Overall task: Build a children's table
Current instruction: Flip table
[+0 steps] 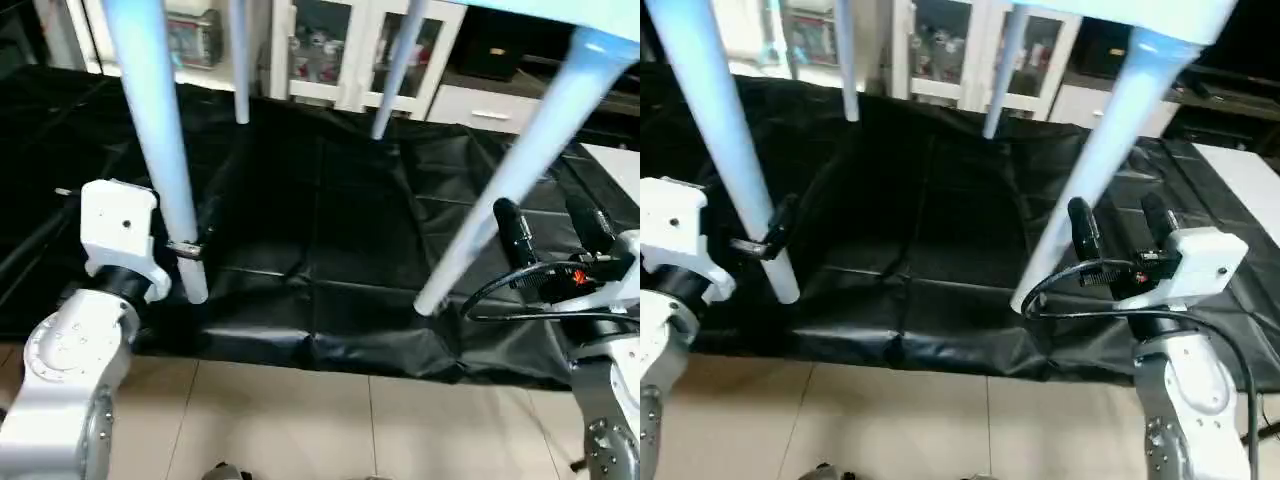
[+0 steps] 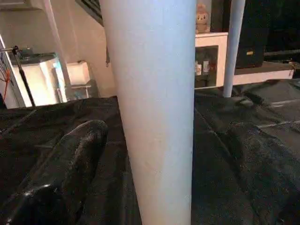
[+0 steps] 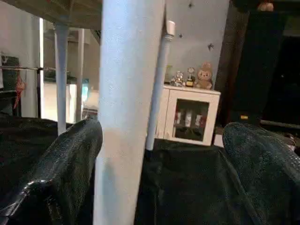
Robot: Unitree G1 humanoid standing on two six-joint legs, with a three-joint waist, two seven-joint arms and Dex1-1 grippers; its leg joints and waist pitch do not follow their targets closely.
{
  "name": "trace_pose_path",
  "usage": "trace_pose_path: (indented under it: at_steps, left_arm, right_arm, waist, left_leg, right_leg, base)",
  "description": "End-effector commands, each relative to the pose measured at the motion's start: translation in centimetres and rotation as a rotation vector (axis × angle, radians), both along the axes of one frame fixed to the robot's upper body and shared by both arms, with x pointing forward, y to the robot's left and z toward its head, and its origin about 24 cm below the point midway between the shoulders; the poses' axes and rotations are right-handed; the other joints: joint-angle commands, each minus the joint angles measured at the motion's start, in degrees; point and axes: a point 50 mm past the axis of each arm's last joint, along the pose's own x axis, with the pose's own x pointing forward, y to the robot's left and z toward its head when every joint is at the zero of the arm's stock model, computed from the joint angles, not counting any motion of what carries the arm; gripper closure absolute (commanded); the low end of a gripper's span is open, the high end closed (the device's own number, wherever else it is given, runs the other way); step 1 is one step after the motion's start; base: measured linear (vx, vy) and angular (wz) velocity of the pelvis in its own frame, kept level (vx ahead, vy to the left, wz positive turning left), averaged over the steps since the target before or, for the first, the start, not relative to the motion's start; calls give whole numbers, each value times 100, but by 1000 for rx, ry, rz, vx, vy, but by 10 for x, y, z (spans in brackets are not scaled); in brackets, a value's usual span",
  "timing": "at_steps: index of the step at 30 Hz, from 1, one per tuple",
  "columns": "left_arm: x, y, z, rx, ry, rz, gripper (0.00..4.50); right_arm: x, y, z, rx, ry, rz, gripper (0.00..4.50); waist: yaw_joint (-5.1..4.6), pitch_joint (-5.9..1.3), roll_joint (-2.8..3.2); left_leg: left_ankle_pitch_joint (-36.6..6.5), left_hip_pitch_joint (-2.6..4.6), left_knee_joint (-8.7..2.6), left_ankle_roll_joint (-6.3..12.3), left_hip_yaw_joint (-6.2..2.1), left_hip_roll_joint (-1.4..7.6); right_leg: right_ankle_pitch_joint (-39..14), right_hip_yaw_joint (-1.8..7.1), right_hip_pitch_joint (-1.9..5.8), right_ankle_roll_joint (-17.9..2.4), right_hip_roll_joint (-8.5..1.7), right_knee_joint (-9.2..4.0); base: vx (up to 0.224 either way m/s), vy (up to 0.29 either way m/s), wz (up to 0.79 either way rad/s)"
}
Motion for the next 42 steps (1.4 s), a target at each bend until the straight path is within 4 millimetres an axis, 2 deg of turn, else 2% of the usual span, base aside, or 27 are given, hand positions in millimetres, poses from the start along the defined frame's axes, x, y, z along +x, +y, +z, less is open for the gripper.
trace_pose_path:
  at_steps: [1,7,10,12,13,14,15,16,17,18,19,20,21,22,23,24,25,26,29,30,31,33,34,36,37,38,42]
  left_arm:
    - [1,6,0,21,12,43,0]
    - [0,11,1,61,11,69,0]
    - [0,13,1,83,13,82,0]
    - [1,15,1,96,16,97,0]
    - [1,18,1,109,20,115,0]
    - [2,19,2,112,21,119,0]
    - [2,19,2,107,19,118,0]
    - [2,18,3,103,17,113,0]
    - [3,15,5,86,5,87,0]
    - [3,11,6,74,-5,60,0]
    - [3,4,7,33,-14,10,0]
    - [1,-3,7,-7,-22,-40,0]
    - [-1,-8,6,-33,-26,-72,0]
    - [-3,-11,5,-47,-28,-90,0]
    - [-6,-12,2,-70,-22,-86,0]
    - [-9,-12,-1,-92,-17,-78,0]
    - [-16,-11,-7,-124,-8,-62,0]
    - [-17,-11,-8,-127,-8,-60,0]
    - [-28,-9,-15,-145,-25,-37,0]
    - [-31,-8,-18,-158,-16,-32,0]
    - [-32,-6,-25,-181,17,-18,0]
    - [-34,-4,-36,-210,65,7,0]
    - [-36,-2,-51,-235,108,51,0]
    - [-36,-1,-57,-238,117,70,0]
    - [-39,-5,-68,-184,126,67,0]
    - [-39,-6,-69,-171,126,66,0]
    - [-38,-13,-78,-160,133,41,0]
  right_arm:
    - [2,-6,-2,-18,21,-20,5]
    - [2,-7,-4,-18,33,-21,5]
    - [2,-6,-5,-18,35,-21,5]
    - [2,-6,-5,-17,36,-22,5]
    - [3,-7,-6,-15,38,-24,5]
    - [2,-7,-7,-14,39,-26,5]
    - [2,-8,-7,-13,40,-28,5]
    - [2,-8,-7,-13,39,-29,5]
    - [1,-8,-7,-11,38,-30,5]
    - [1,-8,-6,-9,35,-27,5]
    - [0,-6,-6,-3,31,-12,5]
    - [-1,-3,-5,5,29,14,5]
    - [-2,1,-4,12,26,41,5]
    - [-3,3,-4,16,24,59,5]
    - [-6,8,-3,22,24,87,5]
    - [-8,11,-3,26,23,107,5]
    - [-13,15,-4,36,26,131,5]
    - [-13,16,-4,38,27,133,5]
    - [-21,17,-9,51,44,133,5]
    - [-23,17,-11,53,52,126,5]
    - [-24,18,-13,54,62,122,5]
    - [-26,19,-17,54,81,119,5]
    - [-28,21,-28,25,148,93,5]
    - [-28,21,-33,17,178,87,5]
    - [-29,25,-50,-41,268,83,5]
    - [-29,26,-52,-51,276,87,5]
    - [-27,31,-54,-118,262,94,5]
  waist:
    - [-38,-214,106]
    - [-63,-178,166]
    - [-74,-143,168]
    - [-82,-106,201]
    - [-84,-77,227]
    - [9,-77,285]
    - [171,-55,328]
    - [580,-93,190]
    - [265,-126,-313]
    - [288,-48,-102]
    - [326,-134,-94]
    - [470,-147,71]
    - [449,-245,175]
    - [315,-179,248]
    - [305,-162,302]
    - [292,-159,295]
    - [255,-131,278]
    - [218,-144,238]
    - [158,-181,193]
    - [147,-177,193]
    - [121,-175,167]
    - [88,-162,147]
    - [57,-160,117]
    - [35,-181,135]
    - [24,-183,119]
    - [23,-180,120]
    - [10,-177,100]
  left_leg:
    - [-3819,243,-617,-609,-316,298]
    - [-4194,260,-673,-676,-385,315]
    - [-4453,299,-674,-702,-383,304]
    - [-4709,310,-726,-732,-387,316]
    - [-4969,234,-866,-763,-371,354]
    - [-5212,-27,-1180,-780,-283,445]
    - [-5449,-319,-1479,-770,-146,512]
    - [-4629,-385,-1375,-495,235,456]
    - [-2674,545,252,-398,34,55]
    - [-1374,478,630,-205,-256,-62]
    - [-433,-48,471,-133,-538,-141]
    - [-968,229,0,-420,-509,169]
    - [-1547,455,-185,-576,-509,264]
    - [-2742,358,-469,-775,-550,357]
    - [-3357,342,-567,-768,-527,349]
    - [-3493,324,-588,-740,-528,338]
    - [-3641,276,-626,-692,-508,308]
    - [-3534,252,-615,-652,-489,279]
    - [-2972,151,-640,-572,-476,261]
    - [-2939,147,-636,-561,-476,263]
    - [-3070,190,-622,-564,-460,271]
    - [-3247,217,-606,-578,-463,258]
    - [-3252,201,-616,-576,-471,256]
    - [-3098,180,-637,-572,-464,254]
    - [-3046,179,-635,-552,-455,258]
    - [-3047,169,-638,-531,-461,258]
    - [-3346,234,-636,-555,-468,277]
  right_leg:
    - [-3291,121,-15,-152,-252,-580]
    - [-3249,21,29,-217,-243,-604]
    - [-3498,-37,6,-186,-246,-649]
    - [-3677,-128,22,-146,-202,-660]
    - [-3560,-210,106,-159,-114,-562]
    - [-2936,-207,380,-270,-12,-12]
    - [-2413,-208,600,-315,72,649]
    - [-2236,127,524,-216,70,972]
    - [-5469,489,-530,289,-515,-595]
    - [-6476,733,-601,274,-786,-873]
    - [-6112,902,118,-48,-754,-646]
    - [-4613,574,-42,-335,-478,-372]
    - [-3328,424,-135,-475,-193,-192]
    - [-1939,311,-50,-591,33,-35]
    - [-1602,307,-2,-648,-16,-74]
    - [-1640,305,36,-651,-42,-104]
    - [-2020,306,106,-606,-130,-211]
    - [-2368,329,152,-543,-214,-301]
    - [-2441,352,219,-389,-255,-359]
    - [-2453,352,215,-379,-259,-378]
    - [-2663,358,167,-377,-258,-410]
    - [-3018,357,139,-348,-272,-458]
    - [-3066,347,143,-309,-258,-468]
    - [-2863,358,167,-274,-248,-458]
    - [-2751,374,149,-255,-242,-469]
    - [-2740,376,152,-223,-238,-480]
    - [-2898,375,107,-250,-248,-490]
  base:
    - [0,0,0]
    - [0,0,0]
    - [0,0,0]
    - [0,0,0]
    - [0,0,0]
    - [-94,-2,-4]
    - [-101,-53,17]
    - [-101,-53,17]
    - [18,-128,22]
    - [66,-78,-3]
    - [66,-78,-3]
    - [0,0,0]
    - [-83,3,26]
    - [-83,3,26]
    - [-80,37,11]
    - [-35,65,1]
    - [-35,65,1]
    - [0,0,0]
    - [0,0,0]
    - [0,0,0]
    - [0,0,0]
    - [0,0,0]
    - [0,0,0]
    - [0,0,0]
    - [0,0,0]
    - [0,0,0]
    - [0,0,0]
